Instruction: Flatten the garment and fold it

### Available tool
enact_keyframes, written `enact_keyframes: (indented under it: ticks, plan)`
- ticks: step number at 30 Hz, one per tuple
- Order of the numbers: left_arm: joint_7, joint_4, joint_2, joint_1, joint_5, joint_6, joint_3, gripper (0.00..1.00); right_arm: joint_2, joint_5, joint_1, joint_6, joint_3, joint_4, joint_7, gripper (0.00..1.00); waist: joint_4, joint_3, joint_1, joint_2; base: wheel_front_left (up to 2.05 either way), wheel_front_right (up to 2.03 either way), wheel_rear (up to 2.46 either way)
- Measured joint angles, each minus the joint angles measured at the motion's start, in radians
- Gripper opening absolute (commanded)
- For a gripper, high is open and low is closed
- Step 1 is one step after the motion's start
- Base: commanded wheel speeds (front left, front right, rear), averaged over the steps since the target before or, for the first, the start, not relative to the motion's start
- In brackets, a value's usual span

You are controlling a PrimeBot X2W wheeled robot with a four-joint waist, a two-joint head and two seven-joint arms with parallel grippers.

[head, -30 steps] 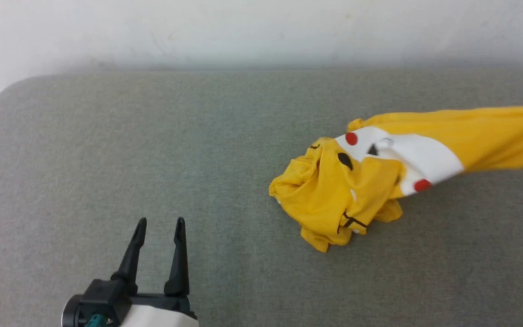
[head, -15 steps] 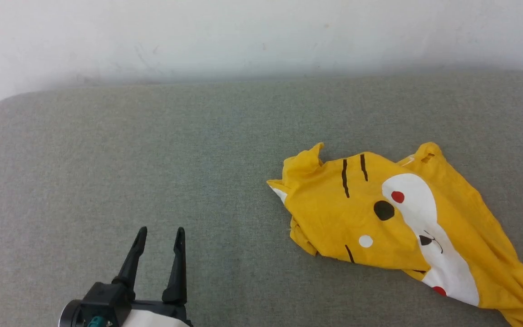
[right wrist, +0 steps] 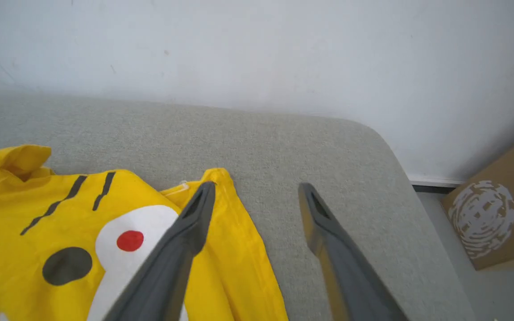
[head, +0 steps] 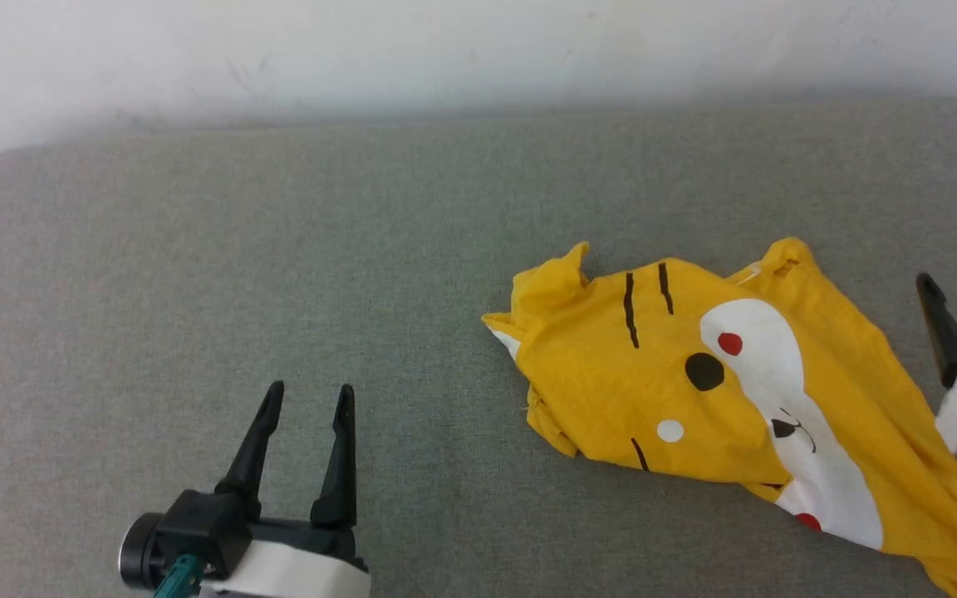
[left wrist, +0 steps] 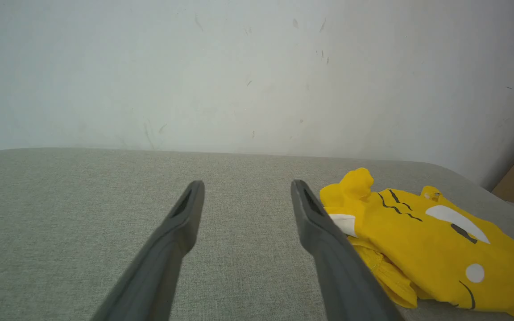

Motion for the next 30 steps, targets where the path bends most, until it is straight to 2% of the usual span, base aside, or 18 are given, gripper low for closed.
enact_keyframes:
  ticks: [10,16,17,18,19,26,30]
  plan:
    - [-0.013,0.001,-0.006,-0.100,0.012,-0.010,-0.021,1.00,-0.085,-0.002,-0.166,0.001,0.091,0.274,0.029,1.00,0.044,0.136,0.0002,0.0001,0.00,0.00,0.00]
    - [-0.020,0.015,-0.009,-0.127,0.017,-0.016,-0.030,1.00,-0.102,0.017,-0.185,0.000,0.133,0.404,0.023,1.00,0.077,0.201,0.0003,0.0001,0.00,0.00,0.00]
    - [-0.021,0.019,-0.010,-0.127,0.017,-0.016,-0.030,1.00,-0.104,0.031,-0.191,0.000,0.135,0.416,0.033,0.49,0.082,0.207,0.0000,0.0001,0.00,0.00,0.00]
    - [-0.021,0.022,-0.010,-0.128,0.017,-0.016,-0.029,1.00,-0.108,0.043,-0.201,0.000,0.137,0.421,0.043,0.19,0.086,0.212,-0.0002,0.0000,0.00,0.00,0.00]
    - [-0.021,0.024,-0.010,-0.128,0.017,-0.016,-0.029,1.00,-0.110,0.050,-0.210,0.000,0.140,0.425,0.046,0.00,0.087,0.216,-0.0003,0.0000,0.00,0.00,0.00]
    - [-0.022,0.034,-0.003,-0.127,0.017,-0.015,-0.017,1.00,-0.090,0.066,-0.240,0.000,0.132,0.432,-0.023,0.00,0.067,0.197,0.0001,0.0001,0.00,0.00,0.00]
    - [-0.022,0.037,0.000,-0.123,0.016,-0.013,-0.014,1.00,-0.092,0.067,-0.236,0.000,0.029,0.393,-0.087,0.00,0.043,0.159,0.0000,0.0000,0.00,0.00,0.00]
